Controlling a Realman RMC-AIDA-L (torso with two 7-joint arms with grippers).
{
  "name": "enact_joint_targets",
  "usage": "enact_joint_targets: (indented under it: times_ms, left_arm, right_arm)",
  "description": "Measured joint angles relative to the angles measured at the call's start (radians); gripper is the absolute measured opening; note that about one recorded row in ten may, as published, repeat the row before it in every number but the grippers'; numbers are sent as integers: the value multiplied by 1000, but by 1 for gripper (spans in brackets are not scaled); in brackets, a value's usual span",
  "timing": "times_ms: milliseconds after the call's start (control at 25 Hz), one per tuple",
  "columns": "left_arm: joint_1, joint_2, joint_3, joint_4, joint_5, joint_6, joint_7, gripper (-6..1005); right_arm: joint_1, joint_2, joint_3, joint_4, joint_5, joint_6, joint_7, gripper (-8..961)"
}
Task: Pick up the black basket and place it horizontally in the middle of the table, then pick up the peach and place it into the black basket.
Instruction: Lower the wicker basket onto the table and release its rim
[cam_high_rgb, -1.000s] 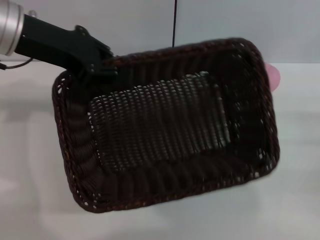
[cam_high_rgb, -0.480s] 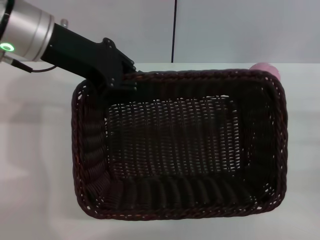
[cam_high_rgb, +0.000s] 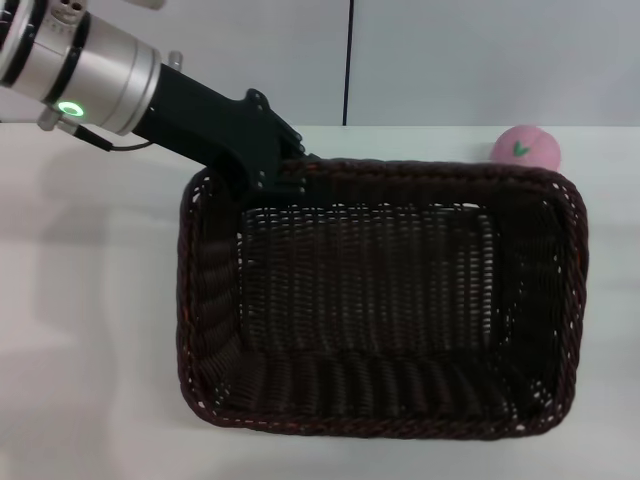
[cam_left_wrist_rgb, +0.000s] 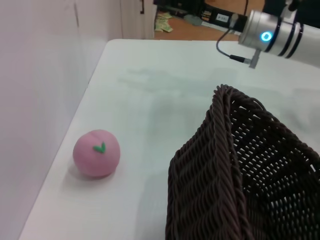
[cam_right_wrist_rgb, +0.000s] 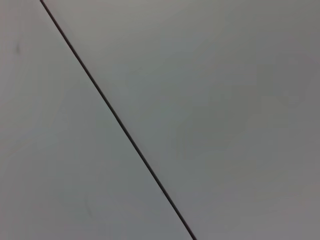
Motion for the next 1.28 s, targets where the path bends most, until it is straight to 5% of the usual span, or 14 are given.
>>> enact_joint_targets:
  times_ms: [960, 1280]
  left_arm:
    - [-16, -9, 30, -93, -40, -154, 29, 227]
    - [6, -10, 30, -93, -123, -190, 61, 567]
  right_arm:
    - [3, 0, -3, 5, -5, 24, 0, 555]
    - [9, 0, -4, 7, -6, 25, 0, 555]
